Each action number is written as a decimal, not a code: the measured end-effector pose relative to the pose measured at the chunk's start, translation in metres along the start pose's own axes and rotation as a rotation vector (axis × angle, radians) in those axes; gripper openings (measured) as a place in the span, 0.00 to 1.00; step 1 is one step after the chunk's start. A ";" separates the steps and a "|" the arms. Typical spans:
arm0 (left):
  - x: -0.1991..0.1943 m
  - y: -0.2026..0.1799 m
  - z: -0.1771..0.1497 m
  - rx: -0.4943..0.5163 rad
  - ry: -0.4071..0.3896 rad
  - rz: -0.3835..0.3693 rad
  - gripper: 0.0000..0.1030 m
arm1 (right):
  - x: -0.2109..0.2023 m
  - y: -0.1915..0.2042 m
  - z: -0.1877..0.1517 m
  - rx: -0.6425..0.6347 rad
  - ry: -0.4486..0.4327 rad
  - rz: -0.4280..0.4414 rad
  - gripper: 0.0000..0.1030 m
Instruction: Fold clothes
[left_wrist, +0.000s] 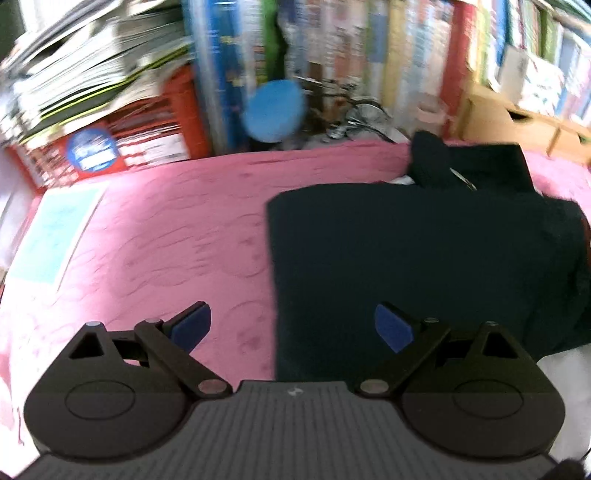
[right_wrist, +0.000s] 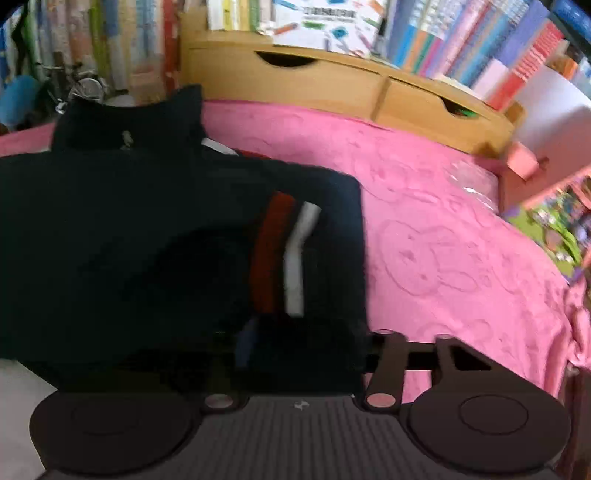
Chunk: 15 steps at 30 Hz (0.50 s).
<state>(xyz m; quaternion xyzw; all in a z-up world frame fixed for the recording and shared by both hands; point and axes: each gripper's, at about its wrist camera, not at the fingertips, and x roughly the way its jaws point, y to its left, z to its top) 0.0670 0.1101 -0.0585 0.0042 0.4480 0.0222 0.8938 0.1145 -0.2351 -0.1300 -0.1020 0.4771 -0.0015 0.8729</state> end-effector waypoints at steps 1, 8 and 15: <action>0.002 -0.006 0.002 0.015 -0.007 -0.012 0.94 | -0.005 -0.003 -0.003 0.012 -0.005 -0.014 0.66; 0.019 -0.050 0.017 0.120 -0.058 -0.094 0.90 | -0.051 0.011 -0.004 0.038 -0.191 0.121 0.49; 0.068 -0.057 0.018 0.182 -0.030 -0.038 0.82 | 0.007 0.054 0.022 -0.086 -0.139 0.225 0.32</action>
